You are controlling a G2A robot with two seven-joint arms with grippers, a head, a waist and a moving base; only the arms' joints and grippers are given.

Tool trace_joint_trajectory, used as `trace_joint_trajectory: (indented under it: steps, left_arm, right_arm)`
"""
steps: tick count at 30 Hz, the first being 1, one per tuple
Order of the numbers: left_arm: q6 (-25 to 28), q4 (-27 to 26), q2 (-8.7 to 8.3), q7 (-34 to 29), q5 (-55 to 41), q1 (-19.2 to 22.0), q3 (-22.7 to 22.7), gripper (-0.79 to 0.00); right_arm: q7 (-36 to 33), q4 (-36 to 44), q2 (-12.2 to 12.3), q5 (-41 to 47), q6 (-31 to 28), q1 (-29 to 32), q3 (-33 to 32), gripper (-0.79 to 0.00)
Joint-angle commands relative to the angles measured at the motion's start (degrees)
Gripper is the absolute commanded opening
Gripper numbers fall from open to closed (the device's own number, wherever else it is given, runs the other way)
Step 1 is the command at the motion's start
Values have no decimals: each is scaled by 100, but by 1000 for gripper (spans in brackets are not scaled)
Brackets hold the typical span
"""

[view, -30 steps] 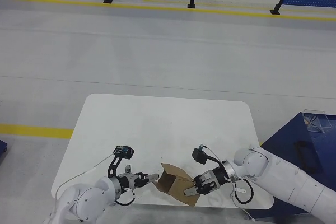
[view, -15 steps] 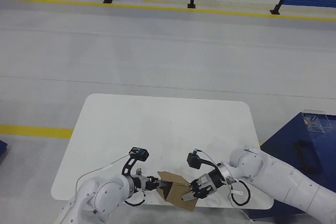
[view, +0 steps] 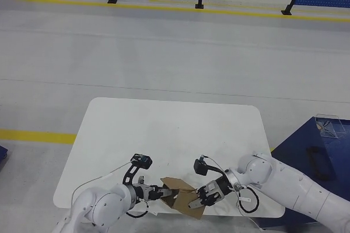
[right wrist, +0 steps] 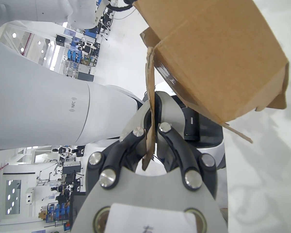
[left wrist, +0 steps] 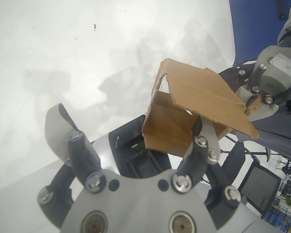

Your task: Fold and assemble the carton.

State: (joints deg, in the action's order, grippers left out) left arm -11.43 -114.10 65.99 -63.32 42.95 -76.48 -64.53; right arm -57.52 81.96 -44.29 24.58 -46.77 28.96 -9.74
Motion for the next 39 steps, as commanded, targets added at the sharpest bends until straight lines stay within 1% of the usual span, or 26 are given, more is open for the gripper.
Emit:
trace_joint_trajectory:
  steps: [1,5,10,15,22,23,25,26,27,28,29,30,31,32,35,36,37,38,39]
  left_arm:
    - [-18,68,3,-153,35,62,90,0]
    - [-115,356,31,-489,-19,337,270,0]
    - [-122,706,88,-457,-176,636,478,0]
    - [-124,801,127,-337,-351,723,629,0]
    - [-115,806,133,-216,-396,728,680,0]
    - [-108,800,133,-190,-404,720,678,-15]
    - [-108,791,129,-157,-419,705,668,-74]
    - [-106,777,128,-138,-425,698,662,-123]
    - [-98,760,126,-117,-438,688,654,-148]
    - [-88,750,123,-99,-446,675,644,-197]
    - [-84,742,119,-90,-451,663,635,-228]
    - [-80,735,116,-88,-451,654,629,-231]
    - [-71,721,114,-56,-468,640,620,-299]
    - [-63,719,111,-59,-471,633,614,-409]
    - [-38,698,104,-48,-534,623,583,-416]
    - [-15,707,101,-49,-547,615,577,-539]
    - [0,708,98,-59,-559,614,572,-511]
    - [33,713,96,-81,-607,611,572,-533]
    - [58,721,94,-85,-650,613,559,-625]
  right_arm:
    - [-8,21,-8,-36,8,0,0,-785]
    - [24,59,-15,-119,-24,6,0,-785]
    - [200,110,27,-182,-200,19,-2,-785]
    - [428,82,110,-187,-428,49,0,-785]
    - [466,135,187,-236,-466,77,0,-785]
    - [461,147,194,-249,-461,75,0,-785]
    - [462,175,209,-256,-462,68,0,-785]
    - [462,185,217,-254,-462,66,0,-785]
    - [463,203,224,-251,-463,64,0,-785]
    - [464,213,231,-255,-464,60,0,-785]
    - [465,223,237,-256,-465,57,0,-785]
    - [463,232,241,-252,-463,55,0,-785]
    - [454,244,244,-255,-454,53,0,-785]
    - [448,253,246,-250,-448,50,0,-785]
    - [432,274,248,-252,-432,45,0,-785]
    - [426,279,246,-259,-426,43,0,-785]
    - [423,283,244,-259,-423,42,0,-785]
    - [414,287,242,-263,-414,40,0,-785]
    - [412,289,240,-268,-412,33,0,-785]
